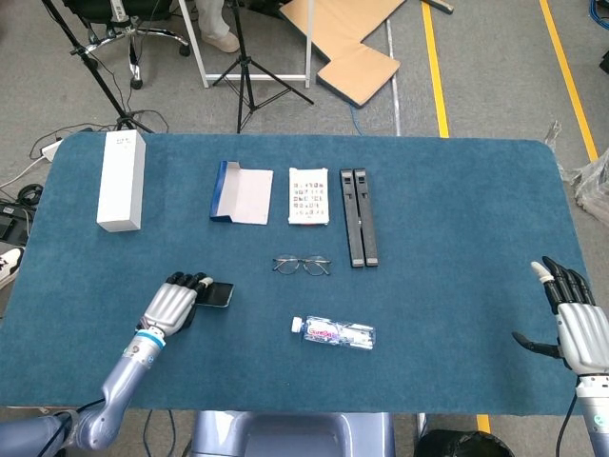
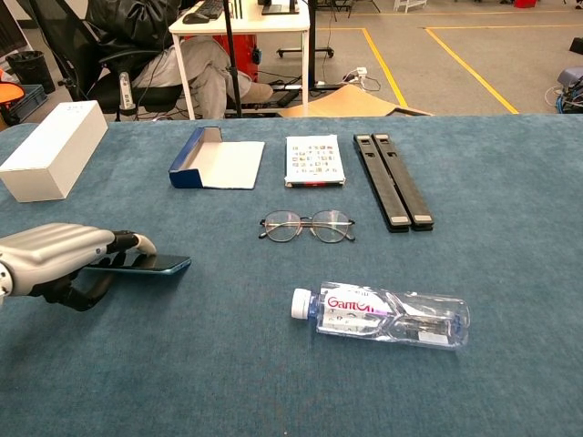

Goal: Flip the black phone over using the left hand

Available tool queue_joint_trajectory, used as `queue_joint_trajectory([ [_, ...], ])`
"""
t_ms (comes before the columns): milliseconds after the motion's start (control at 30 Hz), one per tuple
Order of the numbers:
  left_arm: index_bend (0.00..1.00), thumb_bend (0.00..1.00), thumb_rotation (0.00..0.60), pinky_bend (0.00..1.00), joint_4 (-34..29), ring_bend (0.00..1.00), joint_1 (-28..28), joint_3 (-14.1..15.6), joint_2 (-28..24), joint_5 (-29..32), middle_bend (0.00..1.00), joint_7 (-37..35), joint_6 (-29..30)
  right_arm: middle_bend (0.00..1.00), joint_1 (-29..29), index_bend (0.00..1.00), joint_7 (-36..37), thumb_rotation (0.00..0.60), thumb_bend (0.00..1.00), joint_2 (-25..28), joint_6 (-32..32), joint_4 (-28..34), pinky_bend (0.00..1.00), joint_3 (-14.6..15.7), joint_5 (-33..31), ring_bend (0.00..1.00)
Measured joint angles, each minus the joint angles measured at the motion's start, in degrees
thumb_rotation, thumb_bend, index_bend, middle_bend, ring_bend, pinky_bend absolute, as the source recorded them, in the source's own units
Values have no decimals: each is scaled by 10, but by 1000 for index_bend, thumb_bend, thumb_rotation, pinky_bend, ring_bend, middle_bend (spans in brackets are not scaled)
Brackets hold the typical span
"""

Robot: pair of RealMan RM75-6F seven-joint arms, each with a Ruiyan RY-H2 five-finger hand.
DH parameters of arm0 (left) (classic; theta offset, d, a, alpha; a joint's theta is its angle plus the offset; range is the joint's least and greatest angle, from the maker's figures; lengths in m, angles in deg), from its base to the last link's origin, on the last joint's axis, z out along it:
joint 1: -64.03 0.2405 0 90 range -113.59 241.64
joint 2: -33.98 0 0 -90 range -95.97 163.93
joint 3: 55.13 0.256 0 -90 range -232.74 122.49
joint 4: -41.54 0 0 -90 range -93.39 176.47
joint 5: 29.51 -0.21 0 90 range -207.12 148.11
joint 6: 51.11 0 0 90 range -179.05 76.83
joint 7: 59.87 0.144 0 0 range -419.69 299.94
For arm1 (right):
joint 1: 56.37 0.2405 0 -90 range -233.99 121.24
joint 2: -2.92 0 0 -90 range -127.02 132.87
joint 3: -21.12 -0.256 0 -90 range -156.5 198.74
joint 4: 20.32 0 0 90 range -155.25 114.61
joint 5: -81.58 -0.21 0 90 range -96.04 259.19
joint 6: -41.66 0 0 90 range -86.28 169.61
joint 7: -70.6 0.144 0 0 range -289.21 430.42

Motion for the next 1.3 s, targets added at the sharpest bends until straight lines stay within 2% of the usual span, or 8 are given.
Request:
queue_joint_trajectory([
  [200,210,809,600,142,-95,190,-13,3,-67,50,152,6,-36,0,1,63,-3,600,0,0,-1,1,0,1,1,0],
  [367,210,808,600,141,-117,189,-36,-14,-86,101,150,-2,-59,0,2,64,-4,600,0,-1,-4,2,0,1,0,0],
  [533,211,809,600,142,-91,187,-71,-38,-78,173,144,-4,-76,0,2,66,-4,600,0,-1,-6,0,0,1,-2,0],
  [733,209,807,600,142,-43,181,-109,-62,-60,228,142,-11,-92,0,3,72,-7,600,0,-3,-10,-1,0,2,-4,0],
  [933,210,796,600,127,1,126,-133,-75,-44,241,105,-17,-84,0,5,72,-9,600,0,-5,-14,-3,0,1,-8,0],
  [1067,209,787,600,83,2,80,-127,-79,-44,206,87,-38,-64,0,5,72,-7,600,0,-5,-15,-3,0,1,-9,0],
  [1167,161,681,600,28,1,21,-116,-81,-49,160,38,-64,-44,0,5,72,-6,600,0,-4,-15,-3,0,2,-8,0],
  [1300,19,332,600,0,-3,0,-93,-78,-63,80,0,-107,-2,0,4,72,-2,600,0,-3,-11,-1,0,2,-4,0],
])
